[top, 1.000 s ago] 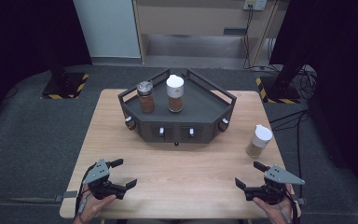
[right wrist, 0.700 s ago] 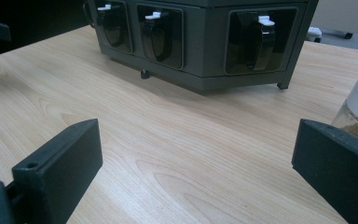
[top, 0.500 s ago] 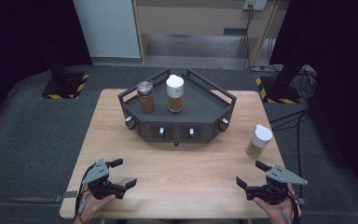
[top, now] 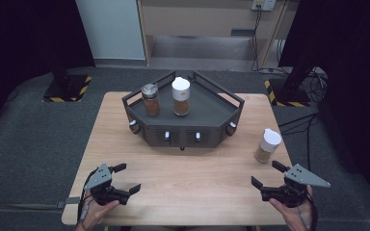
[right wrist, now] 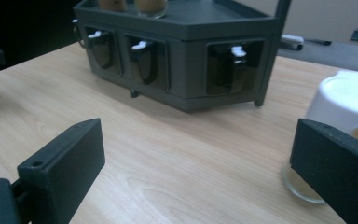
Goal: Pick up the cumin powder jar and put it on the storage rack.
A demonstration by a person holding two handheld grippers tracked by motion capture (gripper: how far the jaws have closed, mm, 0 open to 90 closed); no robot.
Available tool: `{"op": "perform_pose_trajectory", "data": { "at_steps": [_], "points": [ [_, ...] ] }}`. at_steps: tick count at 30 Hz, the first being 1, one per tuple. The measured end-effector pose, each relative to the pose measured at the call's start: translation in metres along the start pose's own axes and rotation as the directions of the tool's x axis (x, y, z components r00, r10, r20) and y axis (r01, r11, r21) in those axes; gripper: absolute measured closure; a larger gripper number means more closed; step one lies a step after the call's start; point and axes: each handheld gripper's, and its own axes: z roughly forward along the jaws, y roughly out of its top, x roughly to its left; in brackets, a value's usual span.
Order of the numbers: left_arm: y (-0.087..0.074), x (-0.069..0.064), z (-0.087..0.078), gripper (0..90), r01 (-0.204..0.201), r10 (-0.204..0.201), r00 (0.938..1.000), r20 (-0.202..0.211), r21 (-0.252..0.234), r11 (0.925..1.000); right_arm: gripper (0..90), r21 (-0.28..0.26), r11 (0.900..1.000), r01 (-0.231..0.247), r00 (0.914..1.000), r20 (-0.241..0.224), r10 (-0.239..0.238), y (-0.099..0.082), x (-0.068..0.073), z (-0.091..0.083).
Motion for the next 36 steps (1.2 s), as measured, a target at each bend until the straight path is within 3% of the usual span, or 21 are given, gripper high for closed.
{"op": "perform_pose_trajectory", "data": {
  "at_steps": [7, 15, 28, 36],
  "points": [
    [0.0, 0.0, 0.0, 0.7, -0.004, 0.004, 1.0, 0.006, -0.002, 1.0, 3.6, -0.003, 1.0, 0.007, 0.9986, 0.051, -0.007, 0.013, -0.005, -0.007],
    [0.0, 0.0, 0.0, 0.7, -0.005, 0.005, 1.0, 0.005, 0.002, 1.0, 4.0, 0.017, 0.9998, -0.008, 0.9946, 0.103, 0.006, 0.027, -0.016, -0.003],
    [0.001, 0.0, 0.001, 0.8, -0.005, 0.005, 1.0, 0.007, 0.006, 1.0, 4.8, 0.064, 0.9971, -0.042, 0.9849, 0.17, 0.031, 0.041, -0.041, 0.025],
    [0.001, 0.0, 0.001, 0.8, -0.004, 0.004, 1.0, 0.008, 0.005, 1.0, 5.4, 0.098, 0.9923, -0.077, 0.9779, 0.201, 0.056, 0.042, -0.058, 0.053]
  ]
}}
